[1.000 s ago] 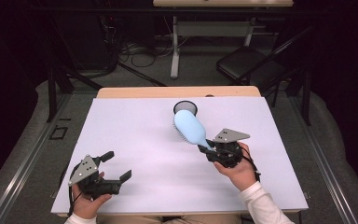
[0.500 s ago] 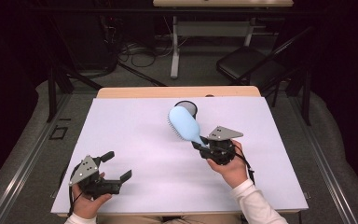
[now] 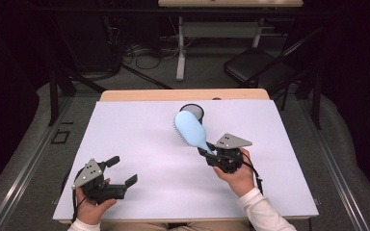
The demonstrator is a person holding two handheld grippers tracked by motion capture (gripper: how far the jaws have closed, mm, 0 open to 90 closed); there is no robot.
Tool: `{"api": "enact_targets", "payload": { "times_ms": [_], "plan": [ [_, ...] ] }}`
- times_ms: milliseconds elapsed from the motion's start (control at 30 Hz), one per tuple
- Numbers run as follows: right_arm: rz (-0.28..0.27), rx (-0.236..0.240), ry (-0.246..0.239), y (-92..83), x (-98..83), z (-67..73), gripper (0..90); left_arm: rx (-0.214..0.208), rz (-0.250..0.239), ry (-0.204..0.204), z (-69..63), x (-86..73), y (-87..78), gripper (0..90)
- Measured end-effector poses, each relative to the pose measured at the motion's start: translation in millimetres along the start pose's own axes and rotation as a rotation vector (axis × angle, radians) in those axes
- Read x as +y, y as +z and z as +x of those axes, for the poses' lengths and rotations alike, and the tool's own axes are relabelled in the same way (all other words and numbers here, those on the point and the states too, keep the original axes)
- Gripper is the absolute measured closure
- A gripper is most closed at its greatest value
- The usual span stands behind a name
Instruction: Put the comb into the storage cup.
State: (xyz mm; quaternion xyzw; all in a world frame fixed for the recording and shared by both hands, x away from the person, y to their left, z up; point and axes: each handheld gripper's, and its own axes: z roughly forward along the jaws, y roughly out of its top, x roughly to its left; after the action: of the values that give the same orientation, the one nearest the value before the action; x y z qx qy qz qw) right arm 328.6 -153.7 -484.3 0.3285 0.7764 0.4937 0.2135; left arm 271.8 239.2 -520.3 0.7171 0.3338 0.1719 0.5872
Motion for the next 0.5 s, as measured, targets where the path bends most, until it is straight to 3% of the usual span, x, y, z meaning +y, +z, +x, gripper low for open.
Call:
{"api": "enact_targets", "payload": {
  "times_ms": [500],
  "plan": [
    [-0.019, -0.005, 0.007, -4.2, -1.4, 1.3, 69.2, -0.037, 0.02, -0.054, -2.9, 15.8, 8.6, 2.7]
  ]
}}
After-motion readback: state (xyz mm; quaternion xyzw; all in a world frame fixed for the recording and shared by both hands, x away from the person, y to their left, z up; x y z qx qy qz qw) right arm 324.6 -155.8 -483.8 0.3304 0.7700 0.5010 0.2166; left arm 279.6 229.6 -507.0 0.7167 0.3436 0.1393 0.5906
